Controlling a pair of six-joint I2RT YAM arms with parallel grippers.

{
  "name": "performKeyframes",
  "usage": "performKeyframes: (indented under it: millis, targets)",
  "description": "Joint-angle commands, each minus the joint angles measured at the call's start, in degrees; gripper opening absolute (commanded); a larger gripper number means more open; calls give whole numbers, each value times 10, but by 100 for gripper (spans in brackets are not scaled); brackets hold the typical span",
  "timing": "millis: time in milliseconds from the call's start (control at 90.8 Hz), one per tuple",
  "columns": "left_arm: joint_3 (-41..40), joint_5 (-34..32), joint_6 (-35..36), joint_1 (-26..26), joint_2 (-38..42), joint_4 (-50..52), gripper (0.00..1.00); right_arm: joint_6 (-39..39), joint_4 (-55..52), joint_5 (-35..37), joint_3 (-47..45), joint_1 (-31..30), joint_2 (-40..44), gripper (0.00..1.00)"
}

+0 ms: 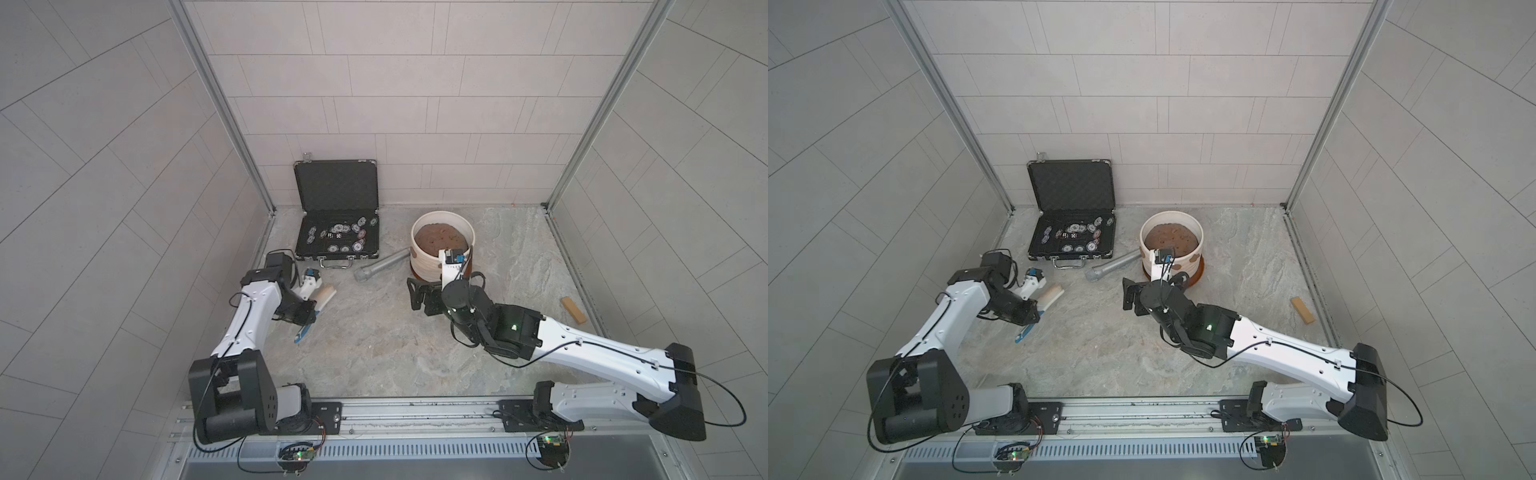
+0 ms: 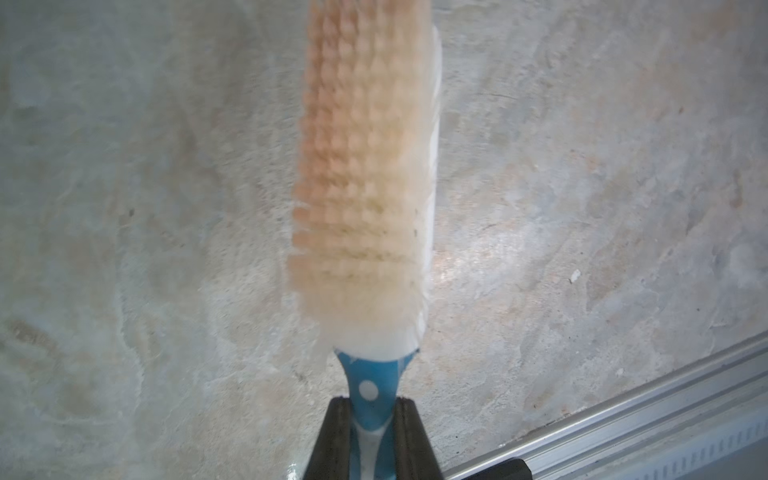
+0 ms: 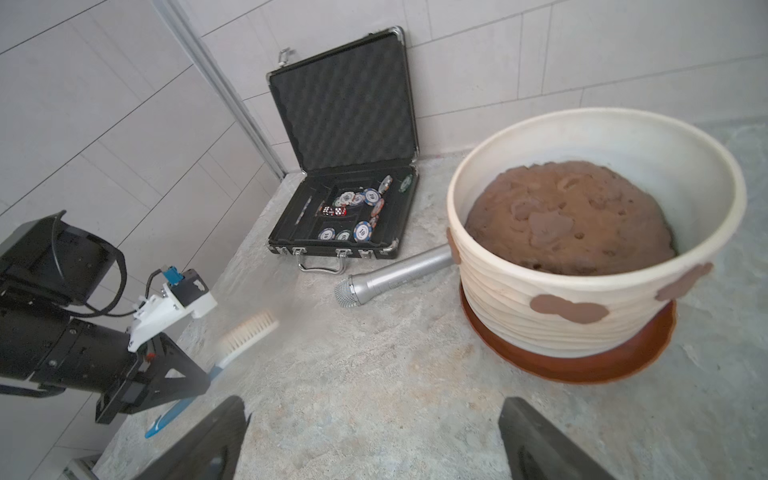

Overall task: Scrub the dried mud off the ceramic pot
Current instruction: Pick up the brush from the corner of the board, then place the brush at the center of the board.

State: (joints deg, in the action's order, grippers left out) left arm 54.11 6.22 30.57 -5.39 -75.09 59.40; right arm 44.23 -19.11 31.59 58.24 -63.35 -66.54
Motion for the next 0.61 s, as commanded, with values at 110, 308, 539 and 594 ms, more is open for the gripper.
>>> performKeyframes:
  millis: [110, 308, 539, 594]
  targets:
    - [21, -18, -84, 184, -16, -36, 17, 86, -68, 26, -10, 10, 74, 99]
    - [0, -69, -114, 335, -57, -92, 17, 111, -167, 63, -2, 13, 138, 99]
    - [41, -235, -185, 500, -183, -192, 17, 226, -364, 42, 63, 38, 151, 100]
    - [61, -257, -195, 522, -215, -186, 17, 242, -408, 26, 80, 57, 147, 100]
